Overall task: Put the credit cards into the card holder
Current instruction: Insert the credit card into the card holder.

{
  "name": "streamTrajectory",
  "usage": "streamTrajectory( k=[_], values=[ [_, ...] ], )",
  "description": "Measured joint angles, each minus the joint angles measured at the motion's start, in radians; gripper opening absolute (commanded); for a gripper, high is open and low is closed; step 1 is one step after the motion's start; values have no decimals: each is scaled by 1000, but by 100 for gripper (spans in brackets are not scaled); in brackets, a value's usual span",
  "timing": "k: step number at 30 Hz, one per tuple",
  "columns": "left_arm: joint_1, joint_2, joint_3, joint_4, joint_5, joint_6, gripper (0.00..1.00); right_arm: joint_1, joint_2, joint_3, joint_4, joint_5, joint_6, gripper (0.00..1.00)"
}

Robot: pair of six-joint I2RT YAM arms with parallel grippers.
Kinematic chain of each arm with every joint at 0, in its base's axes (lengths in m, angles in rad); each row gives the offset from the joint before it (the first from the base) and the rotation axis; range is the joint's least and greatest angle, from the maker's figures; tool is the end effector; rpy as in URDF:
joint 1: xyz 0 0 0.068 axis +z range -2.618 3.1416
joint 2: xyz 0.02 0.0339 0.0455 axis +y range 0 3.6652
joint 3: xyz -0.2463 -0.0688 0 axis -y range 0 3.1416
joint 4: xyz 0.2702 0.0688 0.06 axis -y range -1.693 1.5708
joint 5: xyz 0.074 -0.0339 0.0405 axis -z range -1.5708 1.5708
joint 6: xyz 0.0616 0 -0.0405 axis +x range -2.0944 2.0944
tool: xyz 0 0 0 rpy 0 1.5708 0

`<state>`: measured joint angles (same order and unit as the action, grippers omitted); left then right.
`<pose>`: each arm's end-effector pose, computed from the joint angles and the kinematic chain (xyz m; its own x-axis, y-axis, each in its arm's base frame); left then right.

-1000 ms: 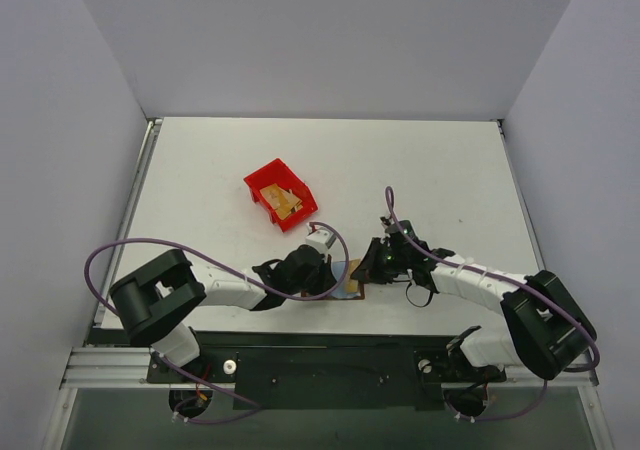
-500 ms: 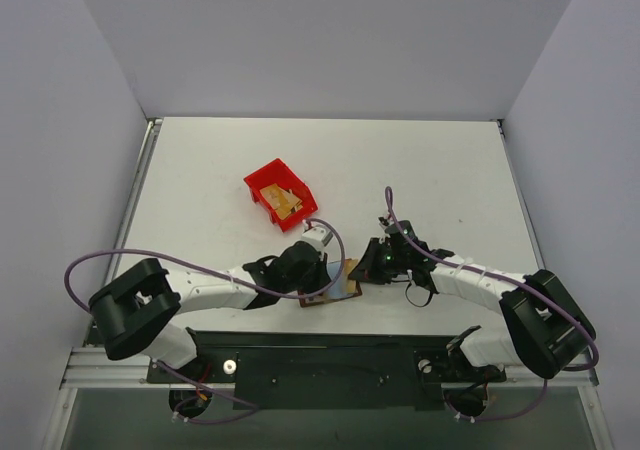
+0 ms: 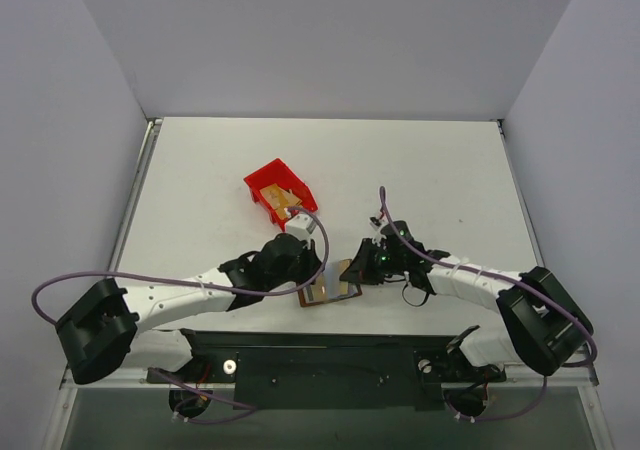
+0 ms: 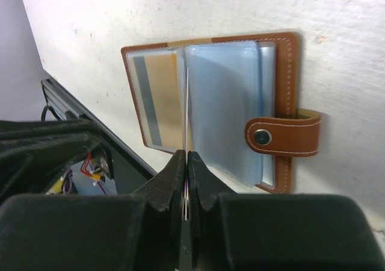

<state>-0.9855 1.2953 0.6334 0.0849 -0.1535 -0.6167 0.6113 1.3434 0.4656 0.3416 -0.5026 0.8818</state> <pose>0.1825 -0.2582 0.1582 -0.6813 -0.0066 -0.7320 0.4400 0.7955 -0.4167 0.2231 0.1926 0.1185 -0.9160 0.1841 -0.3566 -0.2124 0.5315 0.8200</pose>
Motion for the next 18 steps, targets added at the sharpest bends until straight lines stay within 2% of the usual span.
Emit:
streamTrajectory(
  k=[11,18],
  values=[
    [83,-167,-78,-72,-47,-8,0,157,138,113,5,-4,-5,0],
    [99,-201,-117,-111,-48,-10,0,195,229,151,18,-4,-5,0]
  ],
)
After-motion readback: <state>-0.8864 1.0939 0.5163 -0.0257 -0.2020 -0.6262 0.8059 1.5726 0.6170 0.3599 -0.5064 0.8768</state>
